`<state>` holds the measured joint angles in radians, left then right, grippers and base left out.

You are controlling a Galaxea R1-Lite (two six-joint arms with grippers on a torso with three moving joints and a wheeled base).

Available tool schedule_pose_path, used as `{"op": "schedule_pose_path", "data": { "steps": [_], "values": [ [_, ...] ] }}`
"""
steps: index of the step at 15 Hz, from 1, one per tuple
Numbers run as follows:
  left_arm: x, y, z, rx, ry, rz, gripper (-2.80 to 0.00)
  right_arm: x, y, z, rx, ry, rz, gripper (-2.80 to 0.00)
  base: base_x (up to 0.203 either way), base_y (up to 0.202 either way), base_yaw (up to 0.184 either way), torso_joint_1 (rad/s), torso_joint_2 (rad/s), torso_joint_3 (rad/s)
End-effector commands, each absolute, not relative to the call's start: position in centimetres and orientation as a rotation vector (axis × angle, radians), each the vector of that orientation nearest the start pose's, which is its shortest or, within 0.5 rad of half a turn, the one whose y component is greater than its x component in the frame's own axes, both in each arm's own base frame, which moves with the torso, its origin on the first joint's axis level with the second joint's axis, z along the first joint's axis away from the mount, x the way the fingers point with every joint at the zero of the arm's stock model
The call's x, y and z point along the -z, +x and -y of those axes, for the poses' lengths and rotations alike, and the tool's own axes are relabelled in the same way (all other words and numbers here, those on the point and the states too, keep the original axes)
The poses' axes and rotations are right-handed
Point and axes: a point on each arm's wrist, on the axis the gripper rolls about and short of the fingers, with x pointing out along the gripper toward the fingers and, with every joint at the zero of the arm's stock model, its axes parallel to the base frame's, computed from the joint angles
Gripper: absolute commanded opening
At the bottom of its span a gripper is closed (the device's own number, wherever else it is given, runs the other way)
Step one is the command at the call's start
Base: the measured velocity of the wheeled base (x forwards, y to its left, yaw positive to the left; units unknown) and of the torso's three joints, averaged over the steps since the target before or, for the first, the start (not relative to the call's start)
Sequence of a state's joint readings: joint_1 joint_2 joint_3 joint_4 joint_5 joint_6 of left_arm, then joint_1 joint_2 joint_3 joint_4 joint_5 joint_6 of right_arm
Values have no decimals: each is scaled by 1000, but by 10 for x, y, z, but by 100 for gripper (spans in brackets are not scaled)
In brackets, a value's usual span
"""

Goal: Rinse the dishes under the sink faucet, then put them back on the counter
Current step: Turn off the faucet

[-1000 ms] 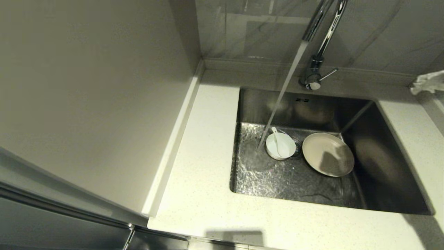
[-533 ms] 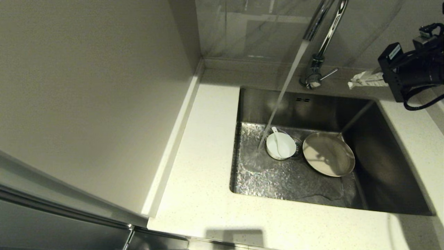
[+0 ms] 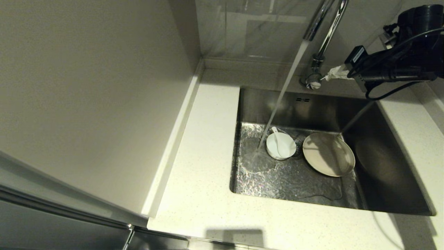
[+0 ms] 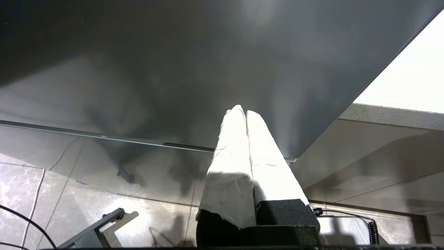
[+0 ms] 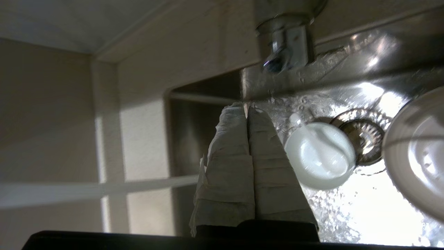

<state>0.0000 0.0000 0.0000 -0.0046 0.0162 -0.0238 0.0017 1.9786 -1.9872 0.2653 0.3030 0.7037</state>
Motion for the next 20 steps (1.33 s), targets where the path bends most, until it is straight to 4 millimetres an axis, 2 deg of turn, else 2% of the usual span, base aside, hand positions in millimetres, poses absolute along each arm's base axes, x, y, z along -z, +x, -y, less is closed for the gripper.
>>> {"op": "schedule_pose_path", "data": {
  "steps": [1, 5, 20],
  "values": [
    [-76, -23, 0, -17, -25, 8, -280, -314, 403, -5, -178, 723, -366, -280, 0, 0, 0, 0, 0, 0],
    [-76, -23, 0, -17, -25, 8, -280, -308, 408, -5, -168, 711, -371, -280, 0, 0, 0, 0, 0, 0],
    [-76, -23, 0, -17, -25, 8, -280, -306, 439, -5, -263, 608, -119, -280, 0, 0, 0, 0, 0, 0]
  ]
}}
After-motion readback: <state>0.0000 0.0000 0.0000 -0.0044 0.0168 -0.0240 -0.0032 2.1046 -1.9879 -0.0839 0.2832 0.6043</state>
